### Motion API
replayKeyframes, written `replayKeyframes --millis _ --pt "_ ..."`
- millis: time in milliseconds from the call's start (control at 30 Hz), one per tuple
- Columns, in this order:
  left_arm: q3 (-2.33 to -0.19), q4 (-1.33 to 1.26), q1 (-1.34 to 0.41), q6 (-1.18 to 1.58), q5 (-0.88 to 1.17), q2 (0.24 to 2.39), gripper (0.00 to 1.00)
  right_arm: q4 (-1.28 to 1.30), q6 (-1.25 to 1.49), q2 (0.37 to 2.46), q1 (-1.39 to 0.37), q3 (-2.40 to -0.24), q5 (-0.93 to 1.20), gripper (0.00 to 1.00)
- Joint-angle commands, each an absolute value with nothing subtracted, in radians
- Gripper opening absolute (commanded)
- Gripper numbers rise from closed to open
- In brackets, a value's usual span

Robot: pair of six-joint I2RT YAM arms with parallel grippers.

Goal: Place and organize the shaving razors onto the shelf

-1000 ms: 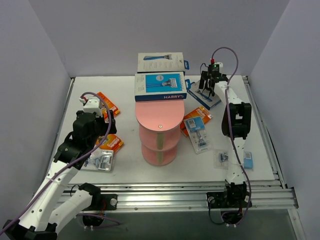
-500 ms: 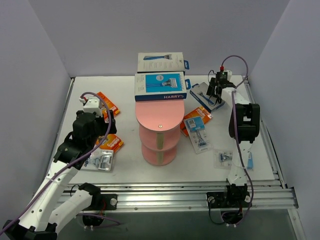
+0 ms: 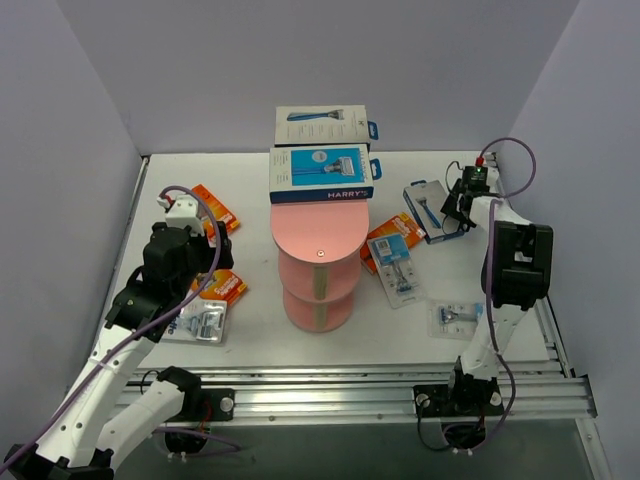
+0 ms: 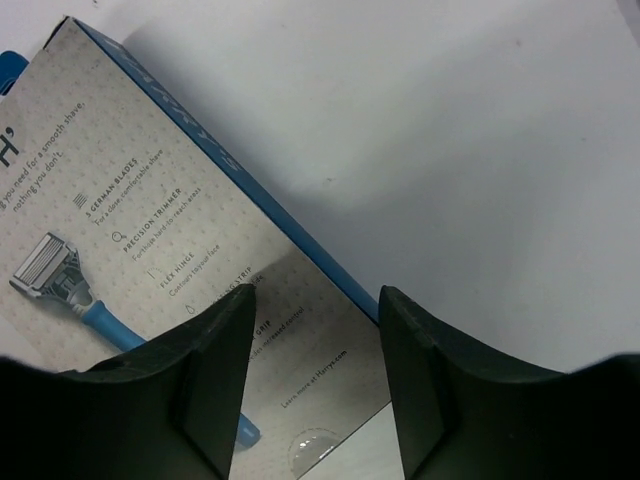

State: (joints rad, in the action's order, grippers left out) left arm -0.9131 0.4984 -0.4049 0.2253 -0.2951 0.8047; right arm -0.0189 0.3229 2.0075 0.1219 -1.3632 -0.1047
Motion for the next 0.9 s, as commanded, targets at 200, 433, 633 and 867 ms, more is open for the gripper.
replayKeyframes --millis 200,433,633,867 --pt "-0.916 0.489 -0.405 0.236 -0.279 0.784 0.94 0.098 0.377 1.902 0.189 -1.155 -0.043 0.28" --pt "-0.916 0.492 -0.405 0.239 -0.276 0.782 0.94 0.08 0.448 1.822 0.224 -1.046 0.021 0.2" --pt "-0.916 0.494 -0.405 0.241 -0.275 0.775 0.94 0.045 0.482 1.744 0.229 -0.934 0.086 0.2" --pt "-0.916 0.497 -0.405 0.242 -0.27 0.775 0.94 0.077 0.482 1.619 0.229 -0.894 0.156 0.24"
